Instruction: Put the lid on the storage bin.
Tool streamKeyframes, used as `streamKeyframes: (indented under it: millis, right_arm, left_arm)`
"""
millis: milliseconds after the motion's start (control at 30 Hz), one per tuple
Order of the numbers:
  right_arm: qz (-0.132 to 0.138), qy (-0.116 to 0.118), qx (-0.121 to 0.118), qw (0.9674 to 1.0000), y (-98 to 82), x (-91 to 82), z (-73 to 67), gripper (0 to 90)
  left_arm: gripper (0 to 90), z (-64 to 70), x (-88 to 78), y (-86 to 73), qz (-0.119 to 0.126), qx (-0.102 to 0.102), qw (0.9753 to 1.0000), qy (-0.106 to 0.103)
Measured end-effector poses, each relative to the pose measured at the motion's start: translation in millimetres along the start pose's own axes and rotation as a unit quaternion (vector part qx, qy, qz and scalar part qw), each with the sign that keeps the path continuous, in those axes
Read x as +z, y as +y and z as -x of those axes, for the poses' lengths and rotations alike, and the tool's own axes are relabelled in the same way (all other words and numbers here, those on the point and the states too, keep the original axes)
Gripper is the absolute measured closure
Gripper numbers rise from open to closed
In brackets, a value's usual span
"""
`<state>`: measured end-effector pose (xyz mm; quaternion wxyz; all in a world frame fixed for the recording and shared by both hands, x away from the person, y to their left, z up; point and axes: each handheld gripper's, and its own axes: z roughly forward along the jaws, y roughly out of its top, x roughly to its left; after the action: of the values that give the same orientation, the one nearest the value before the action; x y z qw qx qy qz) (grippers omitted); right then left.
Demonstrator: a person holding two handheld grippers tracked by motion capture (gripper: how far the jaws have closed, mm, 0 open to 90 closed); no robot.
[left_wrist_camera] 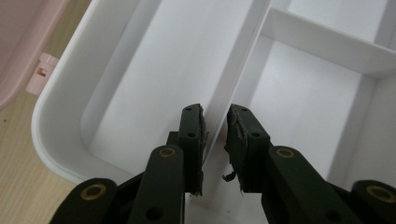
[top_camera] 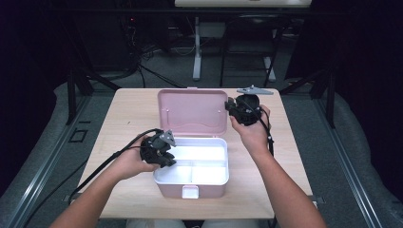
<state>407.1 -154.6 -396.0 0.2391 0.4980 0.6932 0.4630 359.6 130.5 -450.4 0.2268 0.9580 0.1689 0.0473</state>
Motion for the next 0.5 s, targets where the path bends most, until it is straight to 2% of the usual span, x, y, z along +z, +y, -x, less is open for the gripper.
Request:
streamKeyframes:
  millis: [200, 267, 333, 400, 500]
  right_arm:
    - [0.014, 0.002, -0.013, 0.9998, -4.2, -10.6, -4.4, 87.0]
    - [0.017, 0.0, -0.014, 0.9998, -5.0, -12.3, -5.6, 86.9]
    - [0.018, 0.001, -0.015, 0.9997, -5.3, -13.1, -5.7, 86.9]
    - [0.018, 0.002, -0.016, 0.9997, -5.3, -13.7, -5.8, 86.8]
    - [0.018, 0.003, -0.015, 0.9997, -5.2, -14.0, -5.6, 86.8]
  left_arm:
    - [74.8, 3.5, -0.3, -0.6, 0.003, -0.007, 0.9999, 0.012]
    - [72.1, 2.7, -1.6, -0.9, 0.0, -0.007, 1.0, 0.005]
    - [70.0, 0.9, -8.3, -1.5, 0.015, -0.014, 0.9998, -0.005]
    - [69.7, -1.3, -19.2, -2.6, 0.042, -0.026, 0.9988, -0.006]
    - [68.6, -5.8, -37.1, -3.7, 0.073, -0.04, 0.9963, 0.018]
